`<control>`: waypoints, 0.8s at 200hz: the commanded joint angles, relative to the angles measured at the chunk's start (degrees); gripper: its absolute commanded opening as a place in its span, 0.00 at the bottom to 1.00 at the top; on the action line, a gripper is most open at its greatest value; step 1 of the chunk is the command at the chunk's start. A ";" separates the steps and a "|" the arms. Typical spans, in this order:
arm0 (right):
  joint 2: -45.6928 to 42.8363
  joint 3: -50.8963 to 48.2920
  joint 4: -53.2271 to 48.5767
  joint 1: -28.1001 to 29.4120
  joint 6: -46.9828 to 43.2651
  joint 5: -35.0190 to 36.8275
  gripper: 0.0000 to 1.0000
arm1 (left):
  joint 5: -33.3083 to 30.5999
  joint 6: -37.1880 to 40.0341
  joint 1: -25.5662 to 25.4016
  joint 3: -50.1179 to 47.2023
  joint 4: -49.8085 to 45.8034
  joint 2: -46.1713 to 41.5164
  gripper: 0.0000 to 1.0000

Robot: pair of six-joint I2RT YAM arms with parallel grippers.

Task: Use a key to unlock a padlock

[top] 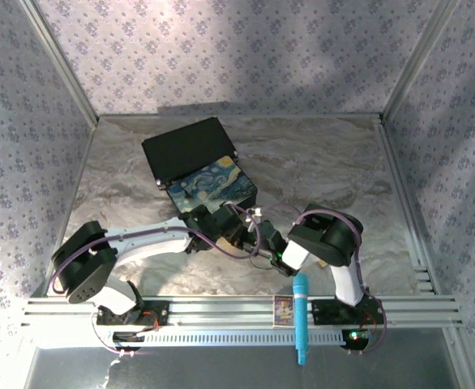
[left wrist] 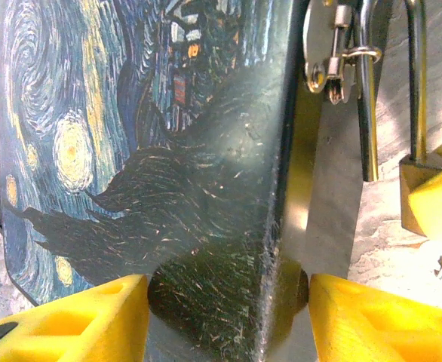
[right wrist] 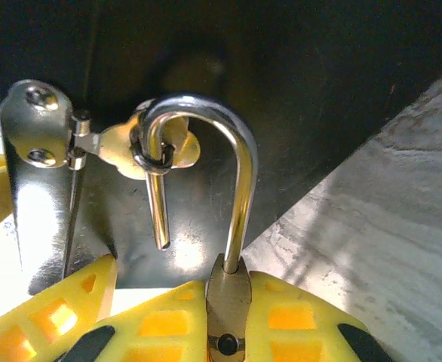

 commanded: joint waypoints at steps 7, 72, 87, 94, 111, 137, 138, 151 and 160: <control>-3.76 -0.46 0.75 -2.59 -1.70 2.62 0.00 | 2.31 -0.07 -0.10 -2.42 -6.42 2.16 0.55; -5.52 -0.25 0.81 -5.91 -0.98 -2.89 0.00 | 1.08 -0.50 -0.01 -2.49 -6.59 2.62 0.56; -7.18 -0.01 -2.52 -5.60 -1.92 -2.34 0.00 | 0.89 -0.51 -0.01 -2.16 -6.54 2.88 0.56; -6.99 -0.43 -1.81 -5.97 -0.91 -2.14 0.00 | 0.89 -0.51 0.07 -2.14 -6.53 3.06 0.56; -4.54 -1.70 3.64 -7.95 3.54 -3.35 0.00 | 0.50 -0.94 0.08 -2.24 -6.59 3.16 0.56; -3.82 -0.72 2.19 -8.62 3.78 -5.06 0.00 | 0.23 -1.28 0.08 -2.50 -6.66 2.90 0.56; -3.88 -0.67 2.08 -8.59 3.70 -5.10 0.00 | 0.21 -1.25 0.03 -2.49 -6.72 2.89 0.56; -4.52 -0.53 -0.03 -8.20 2.64 -5.04 0.00 | 0.10 -1.53 0.08 -2.39 -6.89 2.73 0.56; -4.88 -0.93 -0.73 -7.95 2.12 -5.19 0.00 | -0.16 -1.80 0.08 -2.18 -6.83 2.52 0.56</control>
